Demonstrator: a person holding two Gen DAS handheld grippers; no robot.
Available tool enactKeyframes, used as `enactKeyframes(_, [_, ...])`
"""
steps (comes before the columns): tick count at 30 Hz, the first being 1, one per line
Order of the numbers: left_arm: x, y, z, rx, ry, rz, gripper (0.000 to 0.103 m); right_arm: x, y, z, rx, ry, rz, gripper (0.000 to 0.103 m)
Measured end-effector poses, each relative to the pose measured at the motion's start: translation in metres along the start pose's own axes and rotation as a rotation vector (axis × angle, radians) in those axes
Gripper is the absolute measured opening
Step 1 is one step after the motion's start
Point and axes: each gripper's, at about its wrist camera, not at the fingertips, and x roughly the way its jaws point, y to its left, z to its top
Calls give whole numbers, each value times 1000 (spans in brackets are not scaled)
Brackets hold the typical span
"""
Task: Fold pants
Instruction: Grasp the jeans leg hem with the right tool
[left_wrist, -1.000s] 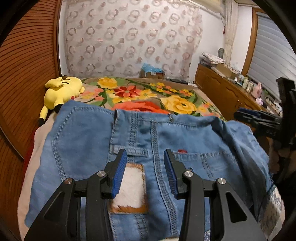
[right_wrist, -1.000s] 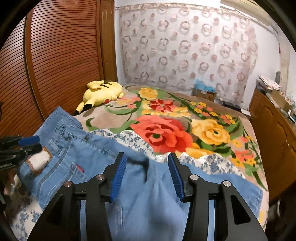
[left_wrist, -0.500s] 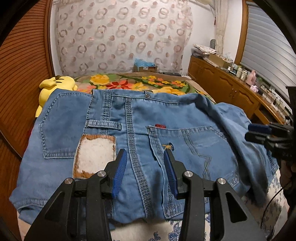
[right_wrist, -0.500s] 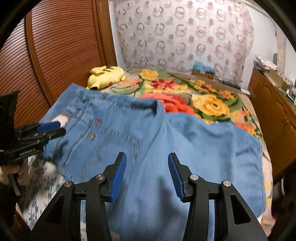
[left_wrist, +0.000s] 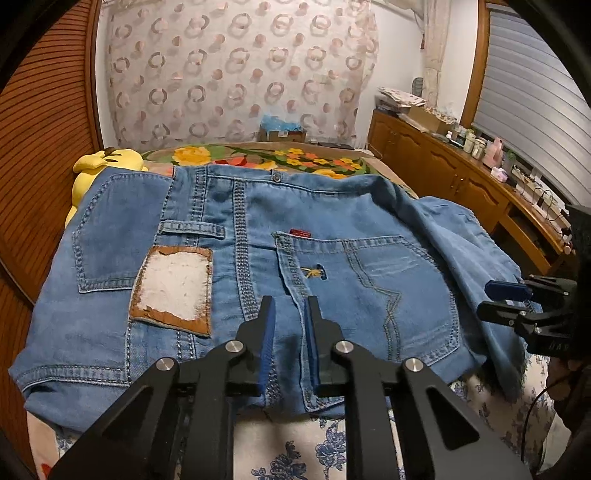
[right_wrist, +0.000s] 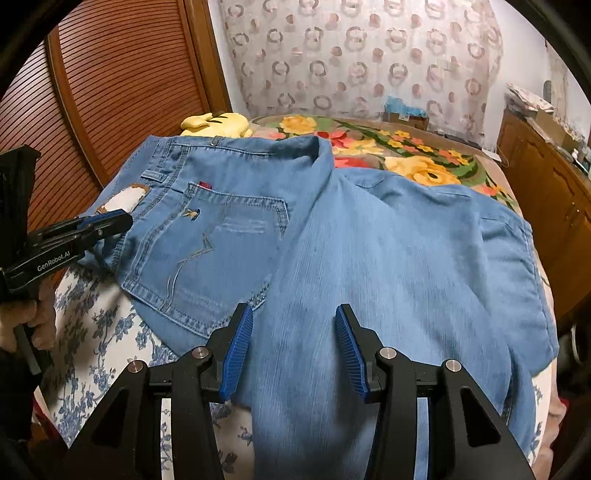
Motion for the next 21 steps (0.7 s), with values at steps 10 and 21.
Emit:
enactKeyframes(10, [-2, -9, 1, 8, 3, -12, 29, 8, 4, -11, -24, 32, -10, 43])
enactKeyframes(21, [-2, -14, 4, 5, 1, -66, 83, -2, -18, -13, -17, 12, 2, 1])
